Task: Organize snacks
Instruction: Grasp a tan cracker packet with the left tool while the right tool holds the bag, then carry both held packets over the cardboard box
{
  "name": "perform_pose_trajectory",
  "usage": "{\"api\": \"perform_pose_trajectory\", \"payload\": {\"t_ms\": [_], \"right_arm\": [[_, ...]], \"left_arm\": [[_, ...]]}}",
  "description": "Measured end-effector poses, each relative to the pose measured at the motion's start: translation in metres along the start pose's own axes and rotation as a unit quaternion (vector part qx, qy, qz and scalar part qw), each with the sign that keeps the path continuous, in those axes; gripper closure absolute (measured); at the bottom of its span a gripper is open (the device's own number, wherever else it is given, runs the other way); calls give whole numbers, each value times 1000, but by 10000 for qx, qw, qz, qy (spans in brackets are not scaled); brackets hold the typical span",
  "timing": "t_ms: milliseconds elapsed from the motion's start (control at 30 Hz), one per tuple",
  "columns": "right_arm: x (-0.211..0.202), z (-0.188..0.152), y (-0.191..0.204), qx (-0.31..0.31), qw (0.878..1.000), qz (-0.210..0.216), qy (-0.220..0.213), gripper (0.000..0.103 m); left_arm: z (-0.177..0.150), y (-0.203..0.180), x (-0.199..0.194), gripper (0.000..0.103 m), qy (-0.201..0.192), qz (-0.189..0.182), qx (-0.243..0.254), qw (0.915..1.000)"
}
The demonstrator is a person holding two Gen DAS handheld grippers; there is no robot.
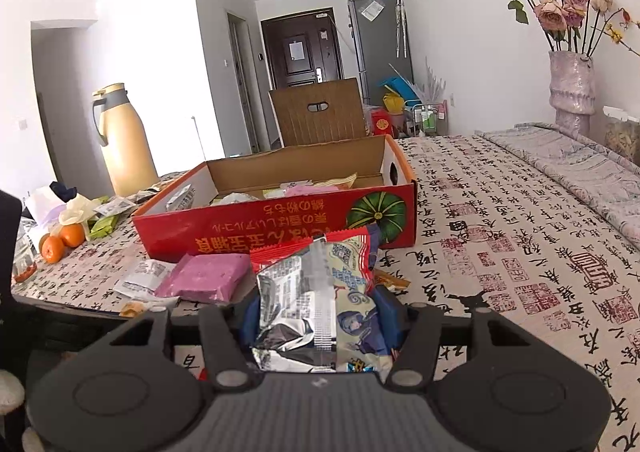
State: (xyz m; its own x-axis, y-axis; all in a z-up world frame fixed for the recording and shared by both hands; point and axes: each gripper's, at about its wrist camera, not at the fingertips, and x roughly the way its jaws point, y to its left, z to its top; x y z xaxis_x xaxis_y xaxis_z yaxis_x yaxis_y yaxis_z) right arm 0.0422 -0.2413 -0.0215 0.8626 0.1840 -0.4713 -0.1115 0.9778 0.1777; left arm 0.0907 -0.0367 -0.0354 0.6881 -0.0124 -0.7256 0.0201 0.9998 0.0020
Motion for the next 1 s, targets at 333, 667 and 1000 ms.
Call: {"api": "perform_pose_trajectory", "payload": {"t_ms": [333, 667, 1000], "right_arm": [[-2, 2, 2, -25, 9999, 59, -80, 47], [-2, 22, 7, -110, 9993, 57, -367, 47], [21, 47, 12, -169, 9985, -39, -517, 47]], "left_arm": [[5, 5, -14, 61, -270, -132, 9, 9995], [34, 4, -38, 61, -887, -291, 47, 9956], [73, 2, -42, 61, -1411, -386, 53, 9892]]}}
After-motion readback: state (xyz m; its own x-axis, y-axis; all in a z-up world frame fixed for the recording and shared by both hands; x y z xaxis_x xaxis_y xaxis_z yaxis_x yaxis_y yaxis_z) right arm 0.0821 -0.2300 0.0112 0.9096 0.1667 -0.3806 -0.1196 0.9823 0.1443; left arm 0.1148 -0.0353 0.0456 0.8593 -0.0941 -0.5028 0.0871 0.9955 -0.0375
